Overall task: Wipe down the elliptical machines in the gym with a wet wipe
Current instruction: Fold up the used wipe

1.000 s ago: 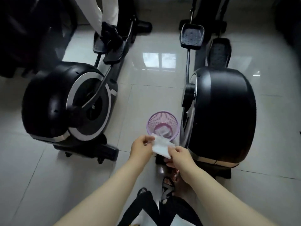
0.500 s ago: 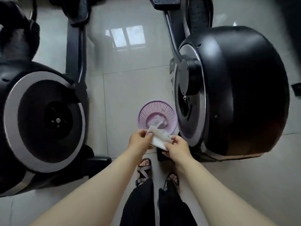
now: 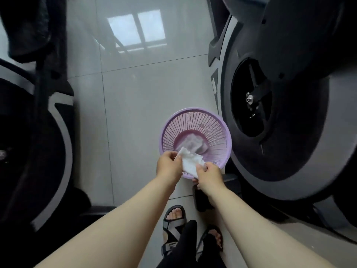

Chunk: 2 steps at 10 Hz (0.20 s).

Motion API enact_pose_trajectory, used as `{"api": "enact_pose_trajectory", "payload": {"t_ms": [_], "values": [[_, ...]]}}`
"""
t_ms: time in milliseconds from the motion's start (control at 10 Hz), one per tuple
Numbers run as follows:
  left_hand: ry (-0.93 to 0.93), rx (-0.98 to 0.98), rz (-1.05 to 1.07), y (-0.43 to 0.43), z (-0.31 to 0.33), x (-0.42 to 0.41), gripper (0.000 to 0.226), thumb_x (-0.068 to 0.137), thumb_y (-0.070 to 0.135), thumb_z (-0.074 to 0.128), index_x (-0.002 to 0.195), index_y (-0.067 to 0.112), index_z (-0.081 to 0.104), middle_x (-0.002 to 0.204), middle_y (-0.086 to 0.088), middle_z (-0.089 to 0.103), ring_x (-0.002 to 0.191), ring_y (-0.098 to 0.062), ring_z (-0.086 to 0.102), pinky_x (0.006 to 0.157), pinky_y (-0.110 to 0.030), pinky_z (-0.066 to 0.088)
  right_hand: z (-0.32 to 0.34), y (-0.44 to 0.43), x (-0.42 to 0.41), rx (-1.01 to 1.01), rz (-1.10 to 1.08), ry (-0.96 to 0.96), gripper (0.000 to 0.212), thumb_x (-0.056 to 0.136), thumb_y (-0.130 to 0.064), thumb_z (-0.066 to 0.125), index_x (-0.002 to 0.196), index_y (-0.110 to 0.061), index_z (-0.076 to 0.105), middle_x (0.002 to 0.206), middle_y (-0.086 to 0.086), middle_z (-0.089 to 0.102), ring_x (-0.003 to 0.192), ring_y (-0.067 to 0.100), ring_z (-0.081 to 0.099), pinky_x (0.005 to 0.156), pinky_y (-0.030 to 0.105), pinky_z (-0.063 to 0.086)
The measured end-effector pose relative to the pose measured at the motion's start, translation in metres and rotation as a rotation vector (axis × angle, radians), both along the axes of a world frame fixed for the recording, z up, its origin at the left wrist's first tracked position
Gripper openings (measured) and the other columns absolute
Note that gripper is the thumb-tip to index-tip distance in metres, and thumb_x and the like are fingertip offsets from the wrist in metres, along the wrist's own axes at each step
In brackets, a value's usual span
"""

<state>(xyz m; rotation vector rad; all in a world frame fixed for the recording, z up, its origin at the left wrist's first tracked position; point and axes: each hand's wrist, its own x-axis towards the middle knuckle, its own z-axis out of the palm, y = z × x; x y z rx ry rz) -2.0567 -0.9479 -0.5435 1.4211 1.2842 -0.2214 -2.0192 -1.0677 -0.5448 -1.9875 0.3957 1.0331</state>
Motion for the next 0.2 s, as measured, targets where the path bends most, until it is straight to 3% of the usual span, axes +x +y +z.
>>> {"api": "enact_pose_trajectory", "payload": {"t_ms": [100,200], "values": [[-0.010,0.015,-0.052,0.007,-0.052,0.018,0.013,0.101,0.024,0.060,0.109,0.016,0.067,0.105,-0.003,0.073,0.094,-0.023,0.070,0.088,-0.041,0.060,-0.055,0.004,0.017,-0.056,0.017,-0.013,0.017,0.103,-0.021,0.050,0.101,-0.007,0.059,0.090,0.004,0.064,0.085,0.029,0.063,0.076,0.036,0.053],[0.054,0.076,-0.211,0.008,-0.088,0.033,0.042,0.101,0.010,0.053,0.142,0.013,0.055,0.138,-0.005,0.061,0.121,-0.025,0.061,0.100,-0.033,0.049,-0.089,0.008,0.030,-0.139,0.000,0.043,0.040,0.104,-0.030,0.047,0.130,-0.001,0.054,0.114,0.011,0.062,0.111,0.035,0.062,0.094,0.035,0.048]]}}
